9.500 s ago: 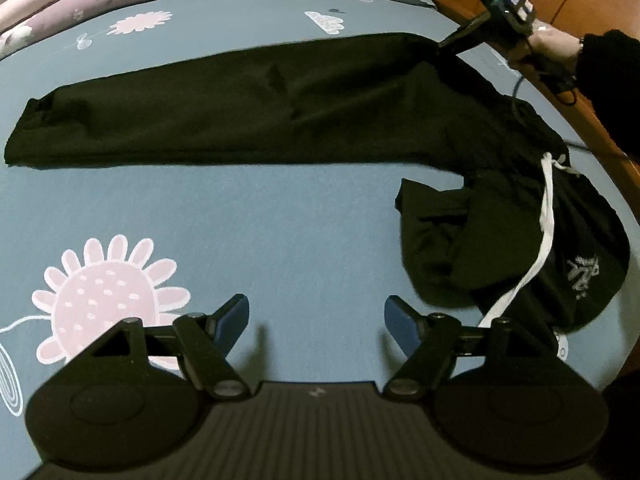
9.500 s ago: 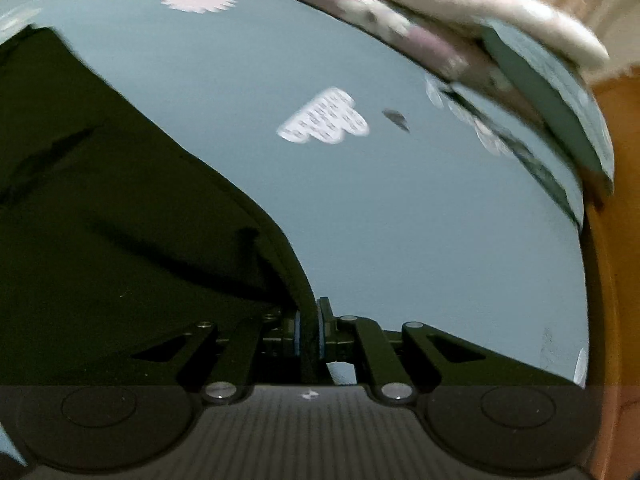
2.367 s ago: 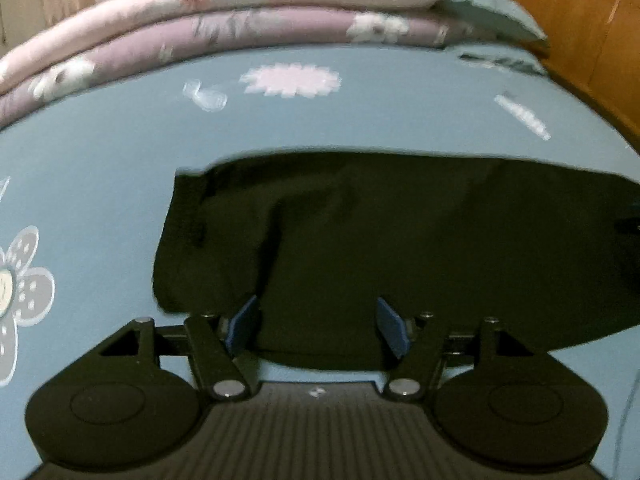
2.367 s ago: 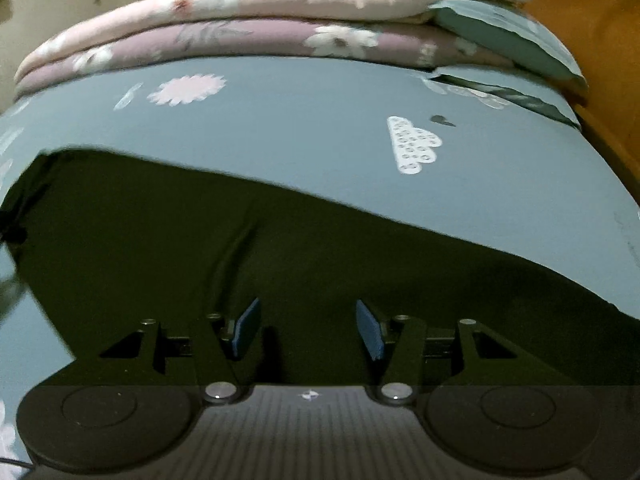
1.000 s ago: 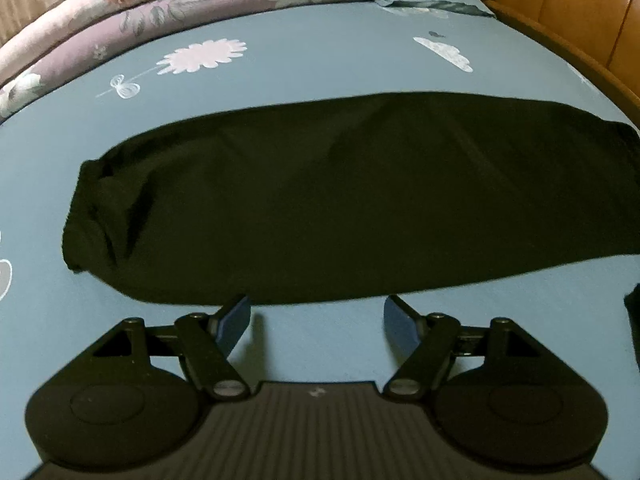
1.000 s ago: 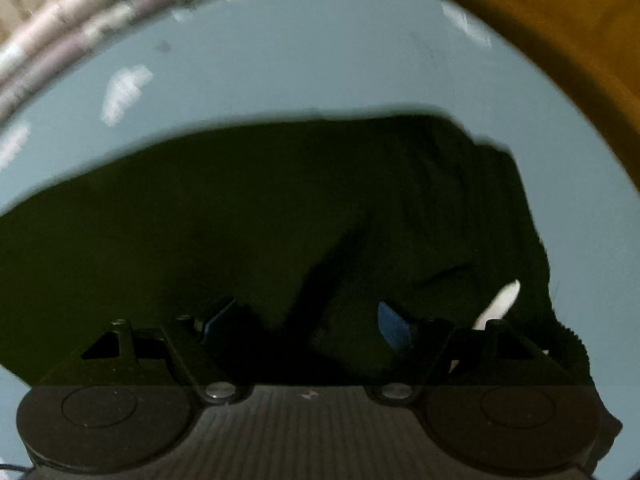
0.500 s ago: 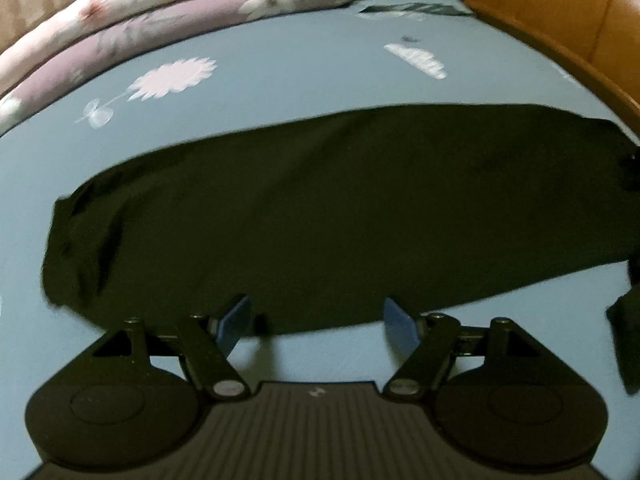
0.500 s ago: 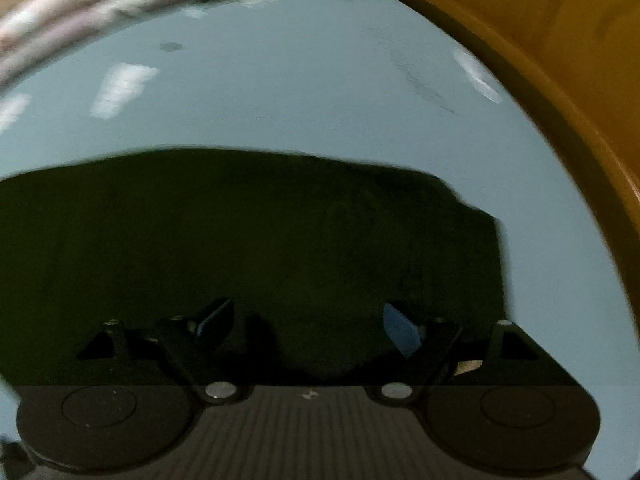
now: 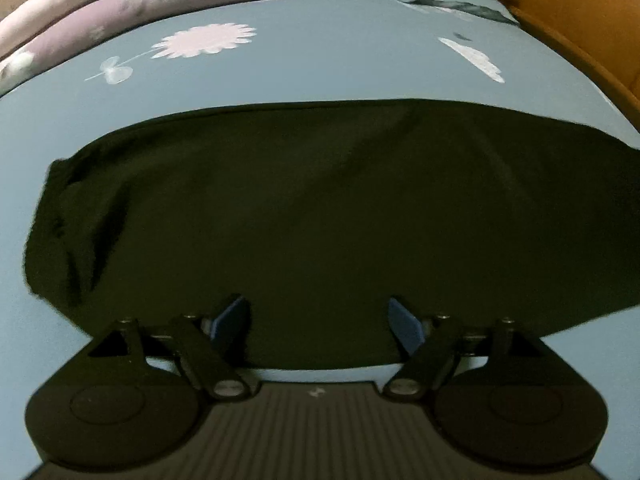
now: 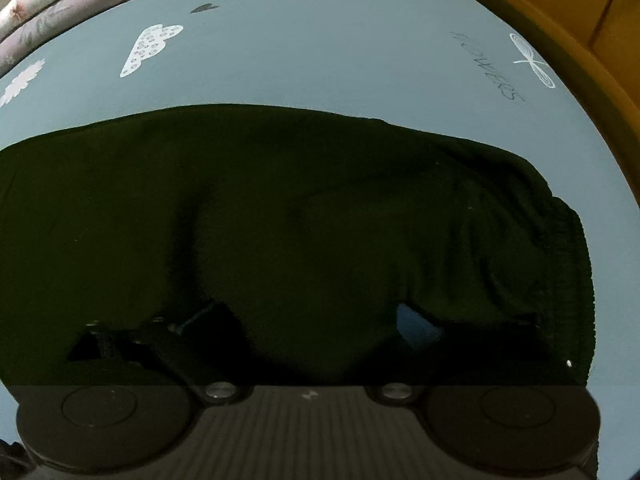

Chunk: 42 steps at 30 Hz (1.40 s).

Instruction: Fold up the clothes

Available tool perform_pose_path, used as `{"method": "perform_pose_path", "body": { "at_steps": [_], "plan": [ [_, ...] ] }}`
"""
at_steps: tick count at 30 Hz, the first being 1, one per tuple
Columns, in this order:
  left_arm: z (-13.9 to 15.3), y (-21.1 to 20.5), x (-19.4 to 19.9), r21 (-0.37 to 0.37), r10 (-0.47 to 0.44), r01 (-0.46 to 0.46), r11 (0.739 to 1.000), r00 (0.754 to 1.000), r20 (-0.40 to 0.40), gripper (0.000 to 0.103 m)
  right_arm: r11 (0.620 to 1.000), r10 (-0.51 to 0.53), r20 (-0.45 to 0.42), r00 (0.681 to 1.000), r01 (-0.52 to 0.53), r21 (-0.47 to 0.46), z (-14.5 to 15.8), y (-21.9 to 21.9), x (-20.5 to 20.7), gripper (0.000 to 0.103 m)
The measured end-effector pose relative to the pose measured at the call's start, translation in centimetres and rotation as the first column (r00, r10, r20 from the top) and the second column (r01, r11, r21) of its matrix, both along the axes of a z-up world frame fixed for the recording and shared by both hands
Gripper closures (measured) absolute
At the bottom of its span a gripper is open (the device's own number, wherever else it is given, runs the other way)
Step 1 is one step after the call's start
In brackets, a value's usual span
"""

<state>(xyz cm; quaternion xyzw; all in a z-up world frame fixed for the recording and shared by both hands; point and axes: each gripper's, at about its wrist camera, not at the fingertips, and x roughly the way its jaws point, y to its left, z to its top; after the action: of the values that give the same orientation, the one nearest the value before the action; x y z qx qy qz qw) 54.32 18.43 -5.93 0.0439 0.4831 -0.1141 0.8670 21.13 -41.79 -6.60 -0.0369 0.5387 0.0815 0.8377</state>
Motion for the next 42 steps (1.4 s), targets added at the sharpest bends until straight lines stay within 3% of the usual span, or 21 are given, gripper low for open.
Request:
{"method": "perform_pose_path", "body": {
  "at_steps": [5, 10, 14, 20, 29, 32, 33, 37, 42],
  "plan": [
    [0.7, -0.6, -1.1, 0.027, 0.020, -0.021, 0.999, 1.000, 0.005, 0.024, 1.000, -0.025, -0.008, 1.000, 0.025, 0.006, 0.3, -0.5, 0.9, 0.000],
    [2.8, -1.2, -4.1, -0.012, 0.001, 0.000, 1.000, 0.998, 0.056, 0.024, 0.996, -0.035, 0.020, 0.999, 0.033, 0.081, 2.9, -1.0, -0.9, 0.000],
    [3.8, -1.8, -7.2, -0.069, -0.043, 0.048, 0.996, 0.996, 0.076, 0.024, 0.992, -0.012, 0.096, 0.995, 0.000, 0.129, 6.3, -0.6, -4.4, 0.000],
    [4.3, -4.5, -11.6, -0.077, -0.144, 0.152, 0.985, 0.985, 0.099, 0.024, 0.989, -0.018, 0.184, 0.983, -0.010, 0.148, 9.8, -0.8, -10.4, 0.000],
    [5.0, -8.7, -15.2, -0.145, -0.301, 0.317, 0.937, 0.946, 0.124, 0.025, 0.981, -0.030, 0.240, 0.970, -0.017, 0.194, 11.5, -1.8, -19.6, 0.001],
    [5.2, -9.9, -16.2, -0.158, -0.338, 0.357, 0.920, 0.931, 0.135, 0.025, 0.973, -0.047, 0.239, 0.970, -0.010, 0.233, 11.2, -2.0, -22.4, 0.011],
    [5.2, -10.3, -16.5, -0.159, -0.350, 0.369, 0.915, 0.927, 0.138, 0.025, 0.968, -0.050, 0.235, 0.971, -0.011, 0.249, 11.0, -2.1, -23.2, 0.020],
    [5.1, -11.9, -17.6, -0.166, -0.408, 0.429, 0.888, 0.901, 0.143, 0.027, 0.964, 0.007, 0.219, 0.976, -0.065, 0.257, 10.0, -0.9, -26.4, 0.036],
    [4.6, -13.5, -18.6, -0.166, -0.472, 0.490, 0.856, 0.871, 0.133, 0.028, 0.968, 0.088, 0.199, 0.976, -0.131, 0.214, 8.8, 1.8, -28.9, 0.038]
  ]
}}
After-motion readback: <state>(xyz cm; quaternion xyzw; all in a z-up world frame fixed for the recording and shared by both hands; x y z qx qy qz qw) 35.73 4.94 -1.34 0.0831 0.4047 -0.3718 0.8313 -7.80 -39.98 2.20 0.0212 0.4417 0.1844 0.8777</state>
